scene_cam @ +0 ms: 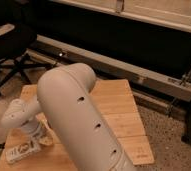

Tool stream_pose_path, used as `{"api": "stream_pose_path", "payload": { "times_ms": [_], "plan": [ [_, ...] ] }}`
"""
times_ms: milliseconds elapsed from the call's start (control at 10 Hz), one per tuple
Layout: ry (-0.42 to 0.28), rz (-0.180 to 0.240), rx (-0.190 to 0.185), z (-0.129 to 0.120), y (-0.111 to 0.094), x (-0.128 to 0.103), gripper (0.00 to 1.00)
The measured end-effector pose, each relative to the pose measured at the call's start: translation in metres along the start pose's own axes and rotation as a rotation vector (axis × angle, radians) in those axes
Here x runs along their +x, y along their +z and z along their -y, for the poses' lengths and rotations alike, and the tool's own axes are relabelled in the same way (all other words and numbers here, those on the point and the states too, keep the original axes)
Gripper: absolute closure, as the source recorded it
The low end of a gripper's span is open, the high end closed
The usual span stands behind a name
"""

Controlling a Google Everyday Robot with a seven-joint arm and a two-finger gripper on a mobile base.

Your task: Stand the bottle upright

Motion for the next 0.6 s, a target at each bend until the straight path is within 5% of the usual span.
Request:
{"api": "stream_pose_path", "payload": {
  "times_ms": [200, 600],
  "plan": [
    [-0.004, -0.012, 0.012, 0.003, -0.007, 0.004, 0.68],
    [0.0, -0.112, 0.073, 0.012, -0.041, 0.034, 0.68]
  ]
}}
